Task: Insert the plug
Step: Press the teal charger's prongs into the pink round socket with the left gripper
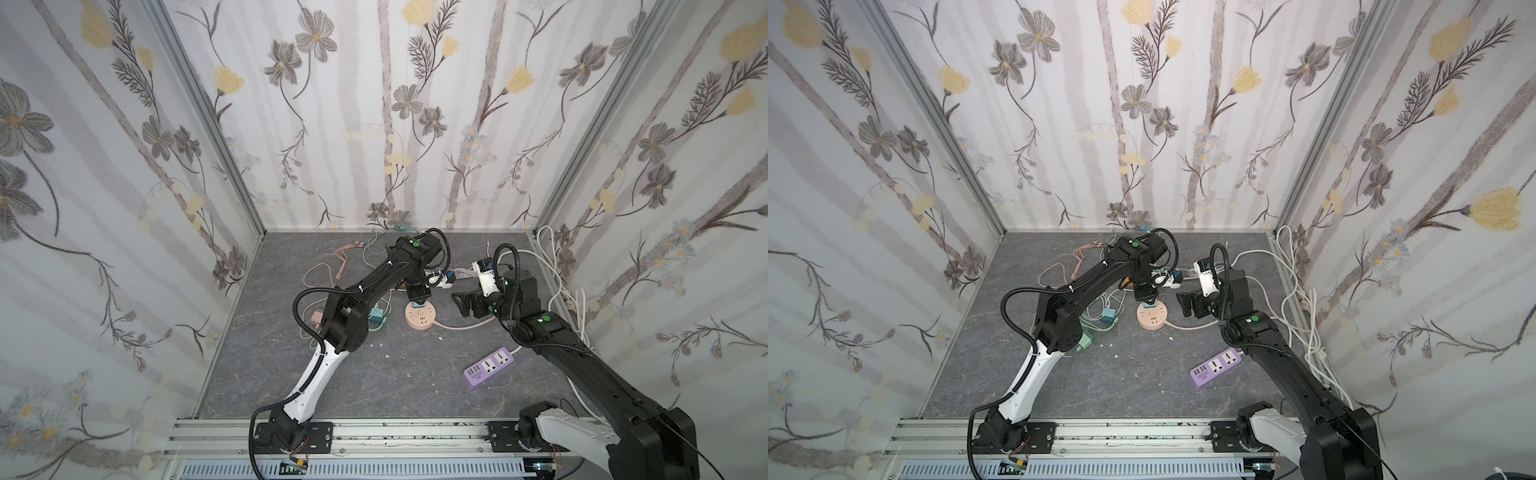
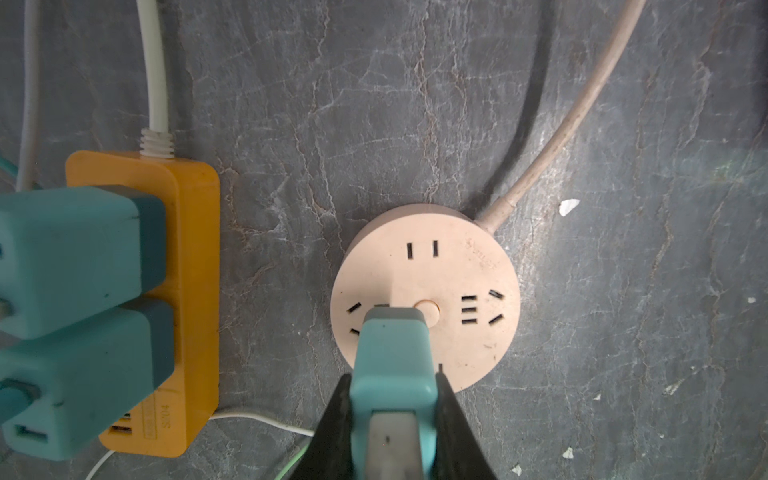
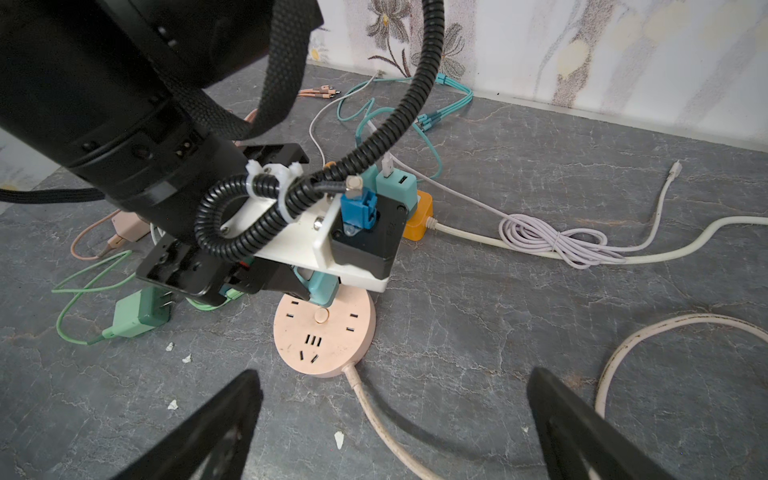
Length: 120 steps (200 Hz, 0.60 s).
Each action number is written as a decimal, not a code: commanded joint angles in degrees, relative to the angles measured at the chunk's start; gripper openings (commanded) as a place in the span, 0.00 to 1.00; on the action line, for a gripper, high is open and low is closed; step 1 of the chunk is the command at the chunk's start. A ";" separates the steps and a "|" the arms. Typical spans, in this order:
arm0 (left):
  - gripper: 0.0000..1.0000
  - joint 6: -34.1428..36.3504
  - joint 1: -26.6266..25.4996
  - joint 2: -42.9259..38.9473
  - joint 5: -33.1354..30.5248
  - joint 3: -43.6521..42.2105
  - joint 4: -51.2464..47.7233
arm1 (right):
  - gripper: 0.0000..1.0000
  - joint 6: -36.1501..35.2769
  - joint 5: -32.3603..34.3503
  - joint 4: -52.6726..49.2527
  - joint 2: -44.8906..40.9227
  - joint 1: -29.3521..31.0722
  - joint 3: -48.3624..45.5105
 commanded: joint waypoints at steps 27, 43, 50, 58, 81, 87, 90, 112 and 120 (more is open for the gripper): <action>0.00 1.49 0.37 0.65 -0.85 -0.23 2.22 | 0.99 0.33 0.85 0.30 -0.46 -0.01 0.04; 0.00 1.54 0.62 0.47 -0.54 -0.42 2.67 | 0.99 0.33 0.85 0.21 -0.51 -0.02 0.00; 0.00 1.62 0.69 0.42 -0.15 -0.42 2.63 | 0.99 0.37 0.91 0.21 -0.55 -0.02 0.00; 0.00 1.80 0.82 0.35 0.43 -0.42 2.45 | 0.99 0.32 1.00 0.21 -0.51 -0.02 -0.14; 0.00 2.47 1.04 0.34 2.39 -0.42 1.14 | 0.99 0.38 1.11 0.23 -0.48 0.02 -0.23; 0.00 2.80 1.04 0.29 2.82 -0.42 0.50 | 0.99 0.36 1.11 0.21 -0.47 -0.02 -0.18; 0.00 2.97 1.04 0.33 3.11 -0.42 0.15 | 0.99 0.34 1.11 0.21 -0.47 0.02 -0.25; 0.00 2.91 1.04 0.12 3.48 -0.71 -1.09 | 0.99 0.24 1.20 0.25 -0.47 -0.01 -0.28; 0.00 2.95 1.04 -0.07 3.35 -1.17 -1.10 | 0.99 0.24 1.28 0.21 -0.39 -0.02 -0.21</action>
